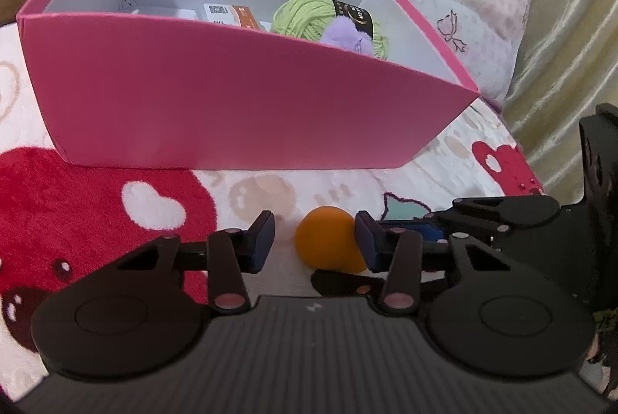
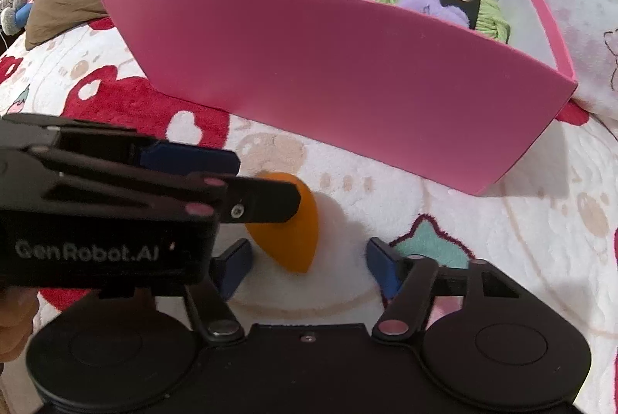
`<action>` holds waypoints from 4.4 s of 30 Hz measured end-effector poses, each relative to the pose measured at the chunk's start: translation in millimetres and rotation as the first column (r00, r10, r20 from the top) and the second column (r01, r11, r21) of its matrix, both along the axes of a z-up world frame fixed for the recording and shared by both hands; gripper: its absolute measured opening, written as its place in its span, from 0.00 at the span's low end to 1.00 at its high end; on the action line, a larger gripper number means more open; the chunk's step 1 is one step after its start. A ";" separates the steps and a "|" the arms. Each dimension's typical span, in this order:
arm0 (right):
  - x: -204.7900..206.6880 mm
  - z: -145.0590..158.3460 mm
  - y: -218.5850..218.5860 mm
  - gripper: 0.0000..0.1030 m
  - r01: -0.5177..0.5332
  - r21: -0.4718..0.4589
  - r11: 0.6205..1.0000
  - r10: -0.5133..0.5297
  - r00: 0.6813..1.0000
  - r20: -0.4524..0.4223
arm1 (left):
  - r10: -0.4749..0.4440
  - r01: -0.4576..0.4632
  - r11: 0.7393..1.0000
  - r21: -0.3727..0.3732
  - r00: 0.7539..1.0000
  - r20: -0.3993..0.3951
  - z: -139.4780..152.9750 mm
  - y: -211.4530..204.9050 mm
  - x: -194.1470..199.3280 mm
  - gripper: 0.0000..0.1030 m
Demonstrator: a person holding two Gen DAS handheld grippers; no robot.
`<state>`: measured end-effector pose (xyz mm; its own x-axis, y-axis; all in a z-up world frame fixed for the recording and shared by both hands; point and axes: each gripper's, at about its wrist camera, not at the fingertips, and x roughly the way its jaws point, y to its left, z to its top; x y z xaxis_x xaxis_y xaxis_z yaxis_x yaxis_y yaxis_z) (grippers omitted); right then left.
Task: Organize objects
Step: 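Move the left tool down toward the orange sponge on the blanket, then close the left gripper on the orange sponge, then lift the sponge with the left gripper and carry it over the pink box, then lower the sponge into the pink box and open the left gripper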
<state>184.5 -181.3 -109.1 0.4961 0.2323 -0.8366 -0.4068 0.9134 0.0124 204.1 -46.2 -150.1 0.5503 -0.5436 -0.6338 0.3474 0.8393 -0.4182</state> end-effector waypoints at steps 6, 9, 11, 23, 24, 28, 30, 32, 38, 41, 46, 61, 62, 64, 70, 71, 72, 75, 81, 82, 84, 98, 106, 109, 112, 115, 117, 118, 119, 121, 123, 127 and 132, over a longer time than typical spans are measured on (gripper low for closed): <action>-1.6 4.4 -0.8 0.39 -0.012 0.022 1.000 0.012 1.000 0.012 | -0.013 0.011 0.999 -0.046 0.999 -0.037 -6.7 -2.3 1.9 0.37; -4.6 3.6 5.4 0.35 -0.042 0.009 0.999 0.042 0.999 0.028 | -0.016 0.013 0.998 -0.063 0.998 -0.057 -9.2 -3.1 1.3 0.35; -7.9 4.1 4.0 0.35 -0.050 -0.004 0.999 0.050 0.998 0.035 | -0.016 0.013 0.998 -0.056 0.999 -0.047 -9.4 -3.0 0.5 0.34; -12.2 9.3 12.2 0.34 -0.088 -0.034 0.996 0.090 0.993 0.072 | -0.027 0.026 0.998 -0.052 0.999 -0.028 -2.2 0.6 -5.1 0.33; -12.9 10.0 13.2 0.34 -0.092 -0.039 0.995 0.095 0.993 0.073 | -0.028 0.027 0.998 -0.053 0.999 -0.023 -0.6 1.6 -6.0 0.32; -15.1 17.7 14.2 0.34 -0.097 -0.039 0.994 0.101 0.991 0.089 | -0.030 0.031 0.997 -0.076 0.999 0.017 9.9 6.9 -14.1 0.32; -16.9 23.3 13.8 0.34 -0.096 -0.038 0.995 0.099 0.990 0.103 | -0.035 0.037 0.997 -0.063 0.999 0.025 15.3 7.2 -16.4 0.32; -19.2 26.9 14.1 0.34 -0.103 -0.035 0.994 0.106 0.988 0.113 | -0.033 0.034 0.997 -0.069 0.999 0.016 18.0 10.1 -17.2 0.33; -29.8 35.4 19.8 0.34 -0.137 -0.056 0.989 0.144 0.978 0.149 | -0.047 0.049 0.998 -0.046 0.998 0.034 30.1 14.1 -27.0 0.32; -35.9 43.9 20.8 0.34 -0.139 -0.054 0.989 0.146 0.977 0.158 | -0.049 0.049 0.997 -0.053 0.999 0.007 41.4 20.4 -30.5 0.32; -47.9 64.2 25.6 0.34 -0.145 -0.014 0.989 0.145 0.975 0.166 | -0.072 0.071 0.997 -0.026 0.997 -0.021 65.2 32.1 -39.3 0.32; -86.2 109.4 36.2 0.35 -0.146 0.068 0.987 0.129 0.968 0.217 | -0.097 0.097 0.995 0.007 0.995 0.018 121.7 52.6 -75.4 0.33; -89.2 111.7 36.8 0.35 -0.145 0.072 0.987 0.126 0.968 0.218 | -0.098 0.097 0.995 0.012 0.995 0.023 124.6 53.0 -78.5 0.33; -94.4 116.3 39.4 0.35 -0.145 0.066 0.987 0.127 0.965 0.228 | -0.097 0.097 0.995 0.019 0.995 0.027 128.9 53.9 -82.9 0.32; -110.1 131.9 45.7 0.35 -0.135 0.050 0.990 0.118 0.959 0.257 | -0.094 0.092 0.995 0.044 0.994 0.054 148.8 55.2 -93.9 0.32; -111.7 135.0 46.2 0.35 -0.135 0.049 0.990 0.118 0.957 0.264 | -0.092 0.089 0.995 0.050 0.994 0.062 153.1 55.0 -94.8 0.32; -112.9 138.8 47.0 0.35 -0.136 0.046 0.990 0.119 0.955 0.272 | -0.090 0.086 0.995 0.055 0.993 0.070 157.4 54.2 -95.7 0.32; -112.7 150.1 50.8 0.35 -0.134 0.037 0.990 0.118 0.949 0.294 | -0.076 0.070 0.995 0.067 0.994 0.084 174.2 55.0 -92.9 0.33; -99.4 179.3 57.9 0.35 -0.133 0.034 0.990 0.113 0.928 0.356 | -0.042 0.036 0.998 0.054 0.992 0.119 206.6 61.3 -73.8 0.33; -94.8 183.3 57.7 0.35 -0.132 0.042 0.990 0.108 0.926 0.362 | -0.039 0.032 0.998 0.056 0.991 0.125 210.9 61.7 -68.1 0.33; -84.0 189.4 56.1 0.35 -0.130 0.064 0.989 0.097 0.925 0.367 | -0.035 0.026 0.998 0.064 0.990 0.135 216.6 61.1 -56.9 0.33; 13.8 215.4 54.2 0.35 -0.224 0.076 0.971 0.187 0.924 0.333 | 0.041 -0.049 0.997 0.058 0.990 0.135 230.0 55.9 30.4 0.33; 55.9 174.4 32.0 0.35 -0.077 0.221 0.972 0.029 0.976 0.214 | 0.024 -0.024 1.000 0.015 0.999 0.047 174.7 44.2 70.8 0.34; 66.3 148.3 29.7 0.35 -0.061 0.214 0.975 0.026 0.987 0.161 | 0.023 -0.023 1.000 0.011 1.000 0.001 144.8 41.7 82.2 0.34; 76.4 124.6 27.8 0.35 -0.039 0.213 0.976 0.015 0.994 0.112 | 0.023 -0.023 1.000 0.010 0.999 -0.032 121.7 39.4 91.9 0.34; 86.3 105.8 27.3 0.35 -0.028 0.210 0.977 0.014 0.997 0.070 | 0.024 -0.024 1.000 0.004 0.998 -0.051 104.2 37.8 100.0 0.34; 92.8 96.7 26.4 0.35 -0.016 0.206 0.978 0.006 0.999 0.050 | 0.025 -0.026 1.000 -0.014 0.998 -0.060 94.2 37.9 104.5 0.35; 94.8 93.2 26.2 0.35 -0.010 0.201 0.980 0.002 0.999 0.042 | 0.025 -0.027 0.999 -0.024 0.998 -0.064 89.8 38.1 106.4 0.35; 96.9 90.2 26.7 0.35 -0.007 0.195 0.981 0.000 0.999 0.037 | 0.026 -0.029 0.999 -0.038 0.998 -0.065 85.6 38.4 107.7 0.34; 101.0 85.4 27.8 0.35 -0.002 0.179 0.984 -0.004 0.999 0.035 | 0.028 -0.031 0.998 -0.056 0.999 -0.043 78.8 37.7 108.2 0.34; 104.8 80.8 27.0 0.35 0.012 0.169 0.985 -0.018 0.999 0.034 | 0.035 -0.039 0.997 -0.067 0.998 -0.050 71.3 36.8 109.7 0.34; 107.9 70.1 25.0 0.35 0.019 0.151 0.988 -0.023 1.000 0.022 | 0.035 -0.039 0.997 -0.062 0.998 -0.056 62.5 33.5 113.1 0.34; 107.8 64.7 25.1 0.35 0.014 0.135 0.991 -0.022 0.998 0.056 | 0.036 -0.036 0.997 -0.070 0.999 0.007 59.1 32.7 112.5 0.35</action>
